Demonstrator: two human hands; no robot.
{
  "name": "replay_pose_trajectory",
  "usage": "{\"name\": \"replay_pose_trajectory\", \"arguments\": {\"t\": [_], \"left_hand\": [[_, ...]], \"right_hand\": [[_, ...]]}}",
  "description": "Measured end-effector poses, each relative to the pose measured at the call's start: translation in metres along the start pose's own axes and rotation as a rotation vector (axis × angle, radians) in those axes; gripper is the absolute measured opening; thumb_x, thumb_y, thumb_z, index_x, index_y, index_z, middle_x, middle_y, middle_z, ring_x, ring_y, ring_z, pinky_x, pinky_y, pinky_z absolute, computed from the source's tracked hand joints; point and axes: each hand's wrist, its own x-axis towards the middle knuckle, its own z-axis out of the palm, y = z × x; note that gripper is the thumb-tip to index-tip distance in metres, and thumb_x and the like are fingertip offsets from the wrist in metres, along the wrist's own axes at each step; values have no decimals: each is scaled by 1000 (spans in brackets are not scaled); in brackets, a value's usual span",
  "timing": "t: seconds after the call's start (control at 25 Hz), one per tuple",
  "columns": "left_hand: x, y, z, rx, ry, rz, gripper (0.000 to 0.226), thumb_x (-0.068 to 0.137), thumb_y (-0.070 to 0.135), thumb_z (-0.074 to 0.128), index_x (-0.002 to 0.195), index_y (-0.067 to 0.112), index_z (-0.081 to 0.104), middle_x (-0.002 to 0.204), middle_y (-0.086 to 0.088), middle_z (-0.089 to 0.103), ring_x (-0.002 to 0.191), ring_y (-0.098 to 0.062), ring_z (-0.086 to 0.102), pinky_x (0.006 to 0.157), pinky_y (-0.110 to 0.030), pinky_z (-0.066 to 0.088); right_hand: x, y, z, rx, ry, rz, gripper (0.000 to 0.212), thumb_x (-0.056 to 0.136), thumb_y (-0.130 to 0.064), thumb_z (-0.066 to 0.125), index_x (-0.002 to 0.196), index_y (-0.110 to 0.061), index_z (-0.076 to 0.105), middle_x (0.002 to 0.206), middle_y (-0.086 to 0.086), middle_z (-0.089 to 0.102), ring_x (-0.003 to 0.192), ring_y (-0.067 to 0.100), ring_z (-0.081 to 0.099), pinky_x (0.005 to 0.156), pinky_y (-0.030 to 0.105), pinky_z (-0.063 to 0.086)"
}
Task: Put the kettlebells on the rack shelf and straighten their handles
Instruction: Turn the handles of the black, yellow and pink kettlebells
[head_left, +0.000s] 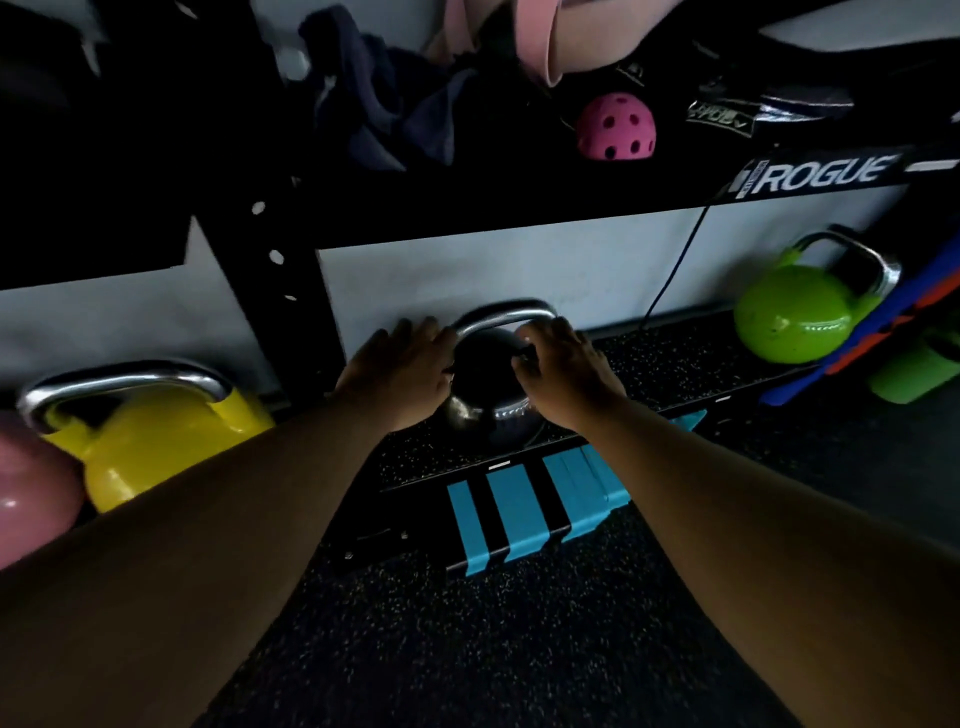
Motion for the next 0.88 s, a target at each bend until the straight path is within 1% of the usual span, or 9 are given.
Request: {"name": "replay_pose_trajectory", "arguments": {"t": [0.08, 0.16, 0.24, 0.32, 0.4, 0.56, 0.64, 0.76, 0.88], "left_hand": [[29, -2, 11, -132, 79, -100, 48, 97, 42, 40, 139, 19, 34, 137, -11, 46, 118, -34, 50, 90, -46, 46], [56, 4, 24, -331, 74, -216, 50, 99, 48, 33, 141, 22, 32, 140, -13, 45, 120, -36, 49, 92, -48, 45], [74, 19, 39, -541, 37, -296, 49, 99, 52, 29, 139, 24, 37, 137, -15, 47, 122, -38, 48, 96, -49, 44], [83, 32, 53, -668, 94, -375, 48, 97, 55, 30, 132, 24, 40, 130, -15, 49, 118, -36, 48, 94, -48, 44], [86, 36, 62, -683, 173, -424, 49, 94, 58, 28, 127, 25, 41, 124, -13, 48, 114, -30, 46, 86, -42, 40], [89, 36, 69, -579, 181, -449, 48, 94, 58, 29, 129, 27, 42, 130, -9, 43, 115, -23, 39, 82, -38, 38], [88, 52, 67, -738, 246, -582, 45, 93, 60, 31, 127, 33, 42, 132, -6, 41, 118, -23, 35, 91, -46, 42], [90, 74, 63, -930, 355, -769, 34, 94, 56, 37, 127, 48, 41, 150, 2, 25, 140, -35, 20, 109, -62, 27], [96, 65, 55, -1023, 346, -760, 41, 96, 51, 42, 136, 52, 37, 163, 2, 5, 148, -40, 6, 112, -68, 19]], "right_hand": [[27, 10, 4, -19, 35, 48, 44, 98, -41, 42, 138, -22, 41, 136, 15, 43, 120, 34, 48, 94, 47, 46], [51, 18, 12, -8, 12, 86, 50, 99, -48, 36, 142, -23, 34, 140, 17, 39, 122, 37, 46, 96, 50, 46], [65, 26, 24, 38, -31, 89, 54, 99, -54, 32, 145, -25, 29, 141, 17, 38, 123, 38, 45, 97, 54, 45], [75, 34, 32, 110, -49, 72, 53, 97, -57, 32, 142, -29, 29, 140, 16, 38, 121, 40, 45, 96, 55, 46], [81, 44, 37, 164, -59, 33, 52, 95, -61, 32, 138, -32, 30, 136, 15, 40, 120, 39, 46, 93, 53, 47], [94, 63, 33, 227, -163, -78, 55, 90, -68, 35, 132, -33, 32, 127, 14, 45, 115, 37, 49, 88, 43, 43], [99, 69, 28, 253, -204, -85, 59, 87, -72, 35, 130, -32, 33, 125, 14, 47, 113, 36, 52, 87, 42, 46], [100, 65, 21, 233, -245, -62, 66, 84, -77, 32, 131, -31, 30, 126, 16, 47, 112, 38, 55, 90, 51, 51], [89, 62, 21, 224, -181, -9, 71, 83, -79, 34, 131, -26, 36, 125, 18, 51, 111, 39, 56, 89, 53, 53]]}}
